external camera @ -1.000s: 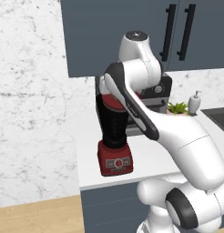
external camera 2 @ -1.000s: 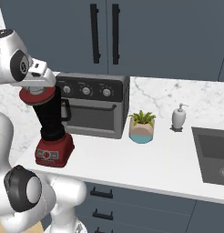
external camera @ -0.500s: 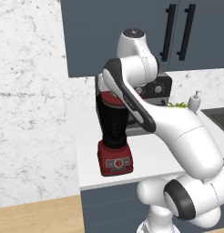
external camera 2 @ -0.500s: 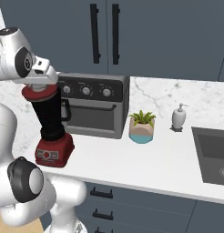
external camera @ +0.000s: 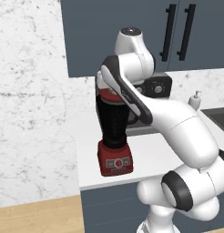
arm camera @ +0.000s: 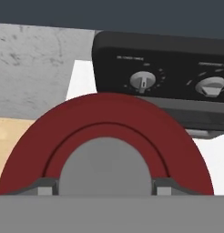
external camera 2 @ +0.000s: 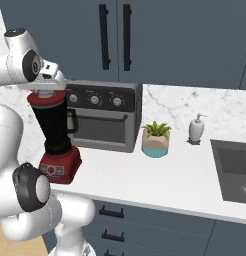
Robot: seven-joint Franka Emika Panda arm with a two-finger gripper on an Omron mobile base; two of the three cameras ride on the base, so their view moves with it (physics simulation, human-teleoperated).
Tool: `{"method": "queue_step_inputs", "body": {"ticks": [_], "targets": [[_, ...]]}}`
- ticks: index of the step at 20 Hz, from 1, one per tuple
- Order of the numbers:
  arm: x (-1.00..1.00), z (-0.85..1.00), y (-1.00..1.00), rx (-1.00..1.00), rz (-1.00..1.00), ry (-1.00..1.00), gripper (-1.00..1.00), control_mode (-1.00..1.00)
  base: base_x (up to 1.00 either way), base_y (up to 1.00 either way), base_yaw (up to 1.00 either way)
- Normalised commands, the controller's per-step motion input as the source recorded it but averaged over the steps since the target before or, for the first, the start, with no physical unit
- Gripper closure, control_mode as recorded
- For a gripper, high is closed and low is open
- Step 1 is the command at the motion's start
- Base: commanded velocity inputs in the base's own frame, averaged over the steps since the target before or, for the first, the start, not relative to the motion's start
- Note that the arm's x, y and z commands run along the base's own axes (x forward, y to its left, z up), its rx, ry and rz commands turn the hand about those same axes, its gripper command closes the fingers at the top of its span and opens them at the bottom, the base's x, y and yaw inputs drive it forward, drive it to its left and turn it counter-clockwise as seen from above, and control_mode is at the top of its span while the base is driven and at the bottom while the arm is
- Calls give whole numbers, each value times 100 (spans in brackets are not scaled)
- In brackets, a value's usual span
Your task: Close the lid blender by securely placing the lid on top.
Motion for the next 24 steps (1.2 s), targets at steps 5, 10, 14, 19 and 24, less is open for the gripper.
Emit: {"method": "queue_step_inputs", "body": {"ticks": [5, 10, 14, 19, 24], "targets": [[21, -1, 0, 0, 0, 0, 100, -100, 0, 0, 0], [19, 0, 0, 0, 0, -3, 100, -100, 0, 0, 0], [13, 0, 0, 0, 0, -5, 100, -100, 0, 0, 0], [10, 0, 0, 0, 0, -4, 100, -100, 0, 0, 0], [16, 0, 0, 0, 0, -2, 100, -100, 0, 0, 0]]}}
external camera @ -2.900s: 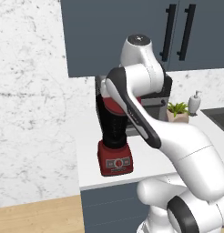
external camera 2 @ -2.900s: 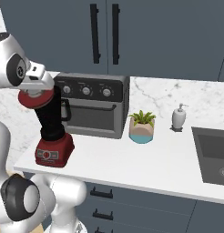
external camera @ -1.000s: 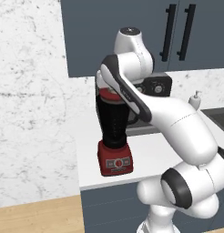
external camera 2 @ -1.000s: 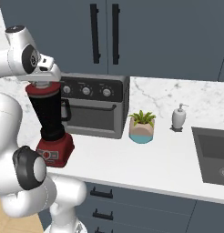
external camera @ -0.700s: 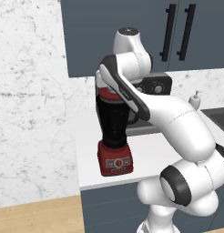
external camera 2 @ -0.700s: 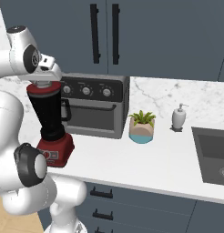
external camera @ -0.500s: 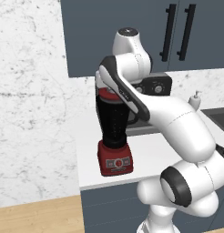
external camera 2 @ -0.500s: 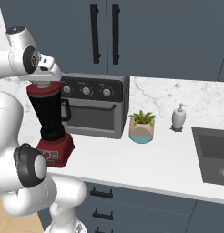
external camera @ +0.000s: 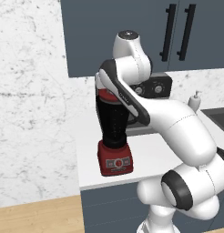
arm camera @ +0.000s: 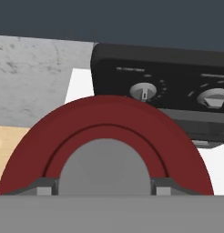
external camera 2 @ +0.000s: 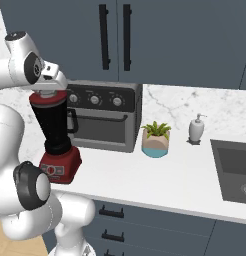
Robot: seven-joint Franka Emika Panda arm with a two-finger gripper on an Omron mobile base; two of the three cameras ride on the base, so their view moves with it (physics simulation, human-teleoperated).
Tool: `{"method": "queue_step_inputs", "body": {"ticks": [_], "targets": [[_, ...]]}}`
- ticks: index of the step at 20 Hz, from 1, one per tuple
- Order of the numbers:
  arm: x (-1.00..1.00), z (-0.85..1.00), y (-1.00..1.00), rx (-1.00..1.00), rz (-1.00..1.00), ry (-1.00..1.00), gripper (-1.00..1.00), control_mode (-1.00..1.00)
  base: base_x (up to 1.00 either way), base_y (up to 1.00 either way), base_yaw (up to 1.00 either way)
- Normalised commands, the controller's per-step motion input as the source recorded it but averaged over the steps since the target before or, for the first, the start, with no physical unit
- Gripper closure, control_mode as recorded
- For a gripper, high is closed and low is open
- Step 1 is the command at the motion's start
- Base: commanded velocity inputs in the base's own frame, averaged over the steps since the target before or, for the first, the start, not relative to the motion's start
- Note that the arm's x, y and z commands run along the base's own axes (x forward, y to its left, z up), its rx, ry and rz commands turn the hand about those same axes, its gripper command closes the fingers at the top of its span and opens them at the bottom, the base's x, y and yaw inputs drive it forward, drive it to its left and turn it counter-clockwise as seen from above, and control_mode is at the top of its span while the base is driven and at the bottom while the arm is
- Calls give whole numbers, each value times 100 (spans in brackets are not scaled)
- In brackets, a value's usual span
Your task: Close the lid blender by securely placing the lid on top.
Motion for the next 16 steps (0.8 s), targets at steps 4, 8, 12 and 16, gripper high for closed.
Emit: {"method": "queue_step_inputs", "body": {"ticks": [4, 8, 12, 16], "targets": [[27, 0, 0, 0, 0, -1, 100, -100, 0, 0, 0], [25, 0, 1, 0, 0, 0, 100, -100, 0, 0, 0], [24, 0, 5, 0, 0, 0, 100, -100, 0, 0, 0], [27, 0, 2, 0, 0, -1, 100, -100, 0, 0, 0]]}}
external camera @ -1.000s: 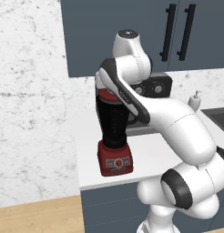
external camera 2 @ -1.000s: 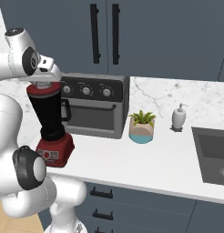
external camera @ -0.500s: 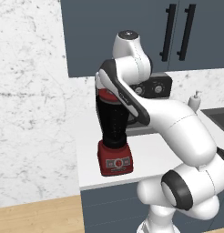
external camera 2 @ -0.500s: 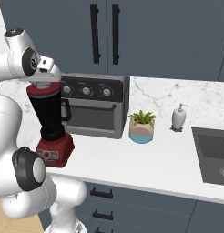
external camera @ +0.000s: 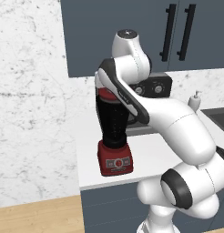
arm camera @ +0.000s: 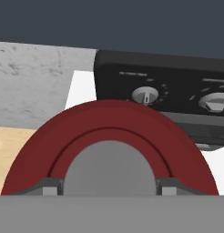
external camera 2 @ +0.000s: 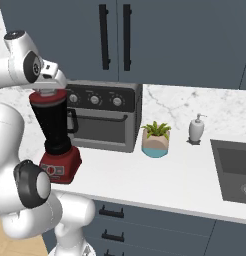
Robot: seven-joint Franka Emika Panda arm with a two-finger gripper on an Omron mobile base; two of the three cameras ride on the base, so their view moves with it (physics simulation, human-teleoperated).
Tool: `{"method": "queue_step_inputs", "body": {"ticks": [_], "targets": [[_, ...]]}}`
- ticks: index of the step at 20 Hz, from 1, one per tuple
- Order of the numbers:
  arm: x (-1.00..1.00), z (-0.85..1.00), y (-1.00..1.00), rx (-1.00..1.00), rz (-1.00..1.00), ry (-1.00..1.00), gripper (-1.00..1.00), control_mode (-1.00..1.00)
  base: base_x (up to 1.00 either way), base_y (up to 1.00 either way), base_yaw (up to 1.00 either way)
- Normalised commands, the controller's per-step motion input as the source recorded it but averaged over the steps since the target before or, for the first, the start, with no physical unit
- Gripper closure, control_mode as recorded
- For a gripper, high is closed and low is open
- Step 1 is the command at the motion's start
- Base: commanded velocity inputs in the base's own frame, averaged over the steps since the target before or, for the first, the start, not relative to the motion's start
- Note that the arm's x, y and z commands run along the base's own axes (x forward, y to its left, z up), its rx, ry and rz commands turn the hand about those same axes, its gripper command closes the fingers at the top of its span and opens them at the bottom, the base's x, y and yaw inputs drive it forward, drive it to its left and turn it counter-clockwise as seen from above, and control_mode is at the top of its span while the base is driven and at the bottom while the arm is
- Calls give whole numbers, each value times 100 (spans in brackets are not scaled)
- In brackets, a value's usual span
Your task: Close the lid blender by securely placing the lid on top.
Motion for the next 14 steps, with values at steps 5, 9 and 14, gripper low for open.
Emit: {"method": "queue_step_inputs", "body": {"ticks": [5, 9, 14], "targets": [[26, 0, 0, 0, 0, -2, 100, -100, 0, 0, 0], [26, 0, 1, 0, 0, -1, 100, -100, 0, 0, 0], [16, 0, 2, 0, 0, -4, 100, -100, 0, 0, 0]]}}
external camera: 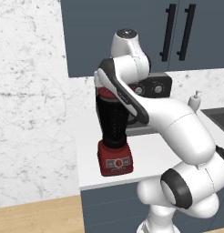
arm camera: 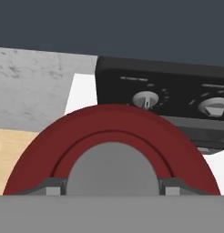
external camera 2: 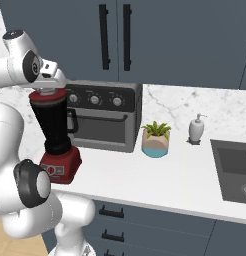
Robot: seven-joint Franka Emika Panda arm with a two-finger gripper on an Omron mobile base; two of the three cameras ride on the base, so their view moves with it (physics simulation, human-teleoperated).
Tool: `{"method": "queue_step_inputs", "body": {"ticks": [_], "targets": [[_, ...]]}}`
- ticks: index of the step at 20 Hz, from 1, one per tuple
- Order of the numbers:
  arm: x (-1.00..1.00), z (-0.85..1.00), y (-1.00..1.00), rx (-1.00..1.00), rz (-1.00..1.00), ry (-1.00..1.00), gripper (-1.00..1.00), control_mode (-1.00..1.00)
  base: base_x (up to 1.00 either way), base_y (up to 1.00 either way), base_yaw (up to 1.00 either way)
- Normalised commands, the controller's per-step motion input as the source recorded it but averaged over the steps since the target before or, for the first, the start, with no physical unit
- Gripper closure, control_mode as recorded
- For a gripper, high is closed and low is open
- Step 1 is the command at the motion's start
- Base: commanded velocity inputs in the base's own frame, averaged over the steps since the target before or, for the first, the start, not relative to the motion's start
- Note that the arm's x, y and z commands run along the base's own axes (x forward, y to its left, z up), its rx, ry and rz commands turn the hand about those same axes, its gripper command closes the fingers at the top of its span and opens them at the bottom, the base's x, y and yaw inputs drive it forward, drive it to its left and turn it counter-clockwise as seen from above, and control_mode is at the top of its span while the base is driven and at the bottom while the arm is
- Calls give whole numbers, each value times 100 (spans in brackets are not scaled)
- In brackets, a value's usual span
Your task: Close the lid blender by securely placing the lid on top.
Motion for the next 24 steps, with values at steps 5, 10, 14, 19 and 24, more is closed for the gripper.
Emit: {"method": "queue_step_inputs", "body": {"ticks": [5, 10, 14, 19, 24], "targets": [[2, -1, 1, 1, 0, -8, 100, -100, 0, 0, 0], [0, -8, 0, 3, 0, -5, 100, -100, 0, 0, 0], [0, -5, 0, 5, -1, 0, 100, -100, 0, 0, 0], [0, -1, 0, 4, -1, 0, 100, -100, 0, 0, 0], [0, -19, 0, 2, 0, 0, 100, -100, 0, 0, 0]]}}
